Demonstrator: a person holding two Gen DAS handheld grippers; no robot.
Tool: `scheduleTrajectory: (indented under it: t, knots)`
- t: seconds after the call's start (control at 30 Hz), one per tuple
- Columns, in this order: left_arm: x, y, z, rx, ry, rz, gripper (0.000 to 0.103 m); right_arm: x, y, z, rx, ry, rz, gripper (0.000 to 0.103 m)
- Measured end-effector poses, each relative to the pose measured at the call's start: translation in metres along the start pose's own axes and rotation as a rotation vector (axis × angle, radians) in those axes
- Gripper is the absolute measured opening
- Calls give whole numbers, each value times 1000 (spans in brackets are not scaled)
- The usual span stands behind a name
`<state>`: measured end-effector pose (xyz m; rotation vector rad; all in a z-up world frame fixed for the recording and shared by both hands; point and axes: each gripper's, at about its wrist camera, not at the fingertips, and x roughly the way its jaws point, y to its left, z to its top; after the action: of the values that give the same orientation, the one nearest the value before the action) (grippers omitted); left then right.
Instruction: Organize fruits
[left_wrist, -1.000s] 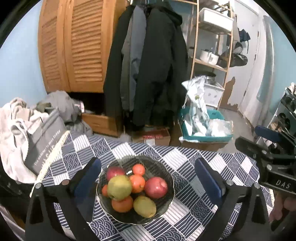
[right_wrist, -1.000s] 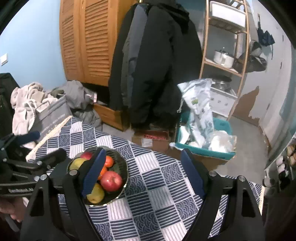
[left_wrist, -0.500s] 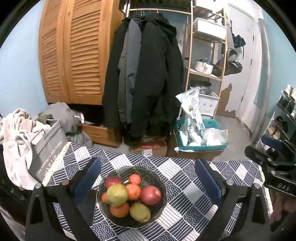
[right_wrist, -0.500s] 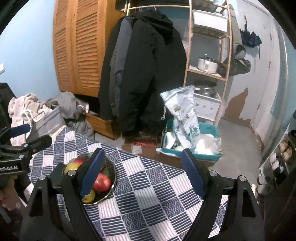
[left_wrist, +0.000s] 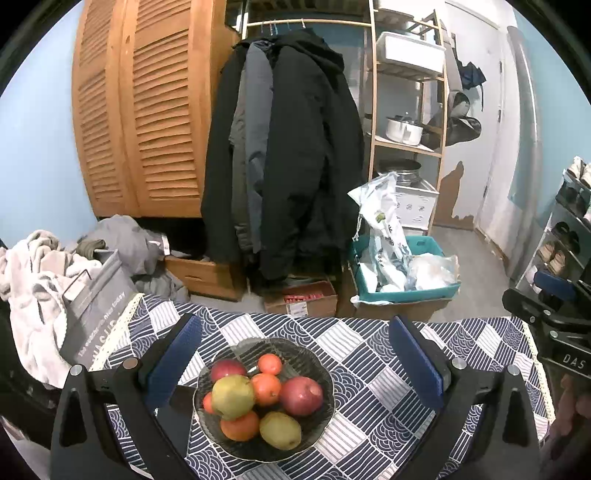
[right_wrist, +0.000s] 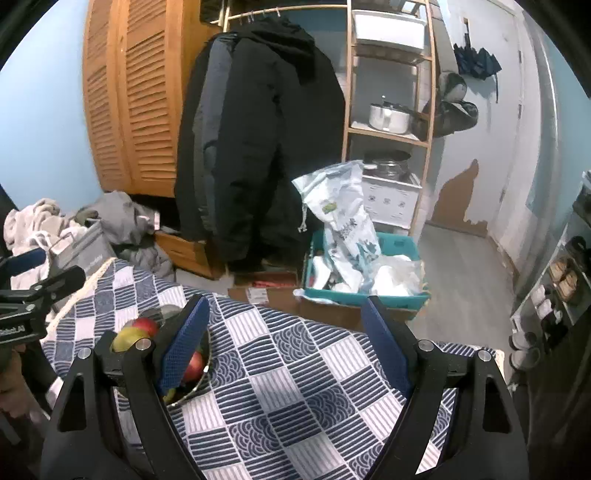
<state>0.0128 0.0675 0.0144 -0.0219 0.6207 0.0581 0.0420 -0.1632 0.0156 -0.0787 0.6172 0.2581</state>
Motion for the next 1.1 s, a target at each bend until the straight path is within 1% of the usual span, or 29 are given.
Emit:
scheduleTrajectory:
  t: [0.2, 1.1]
  knots:
    - [-2, -4, 2, 10, -12, 1, 102, 2, -3, -2, -7, 2, -20, 83]
    - [-3, -8, 5, 11, -20, 5, 102, 1, -7, -4, -6, -1, -22, 83]
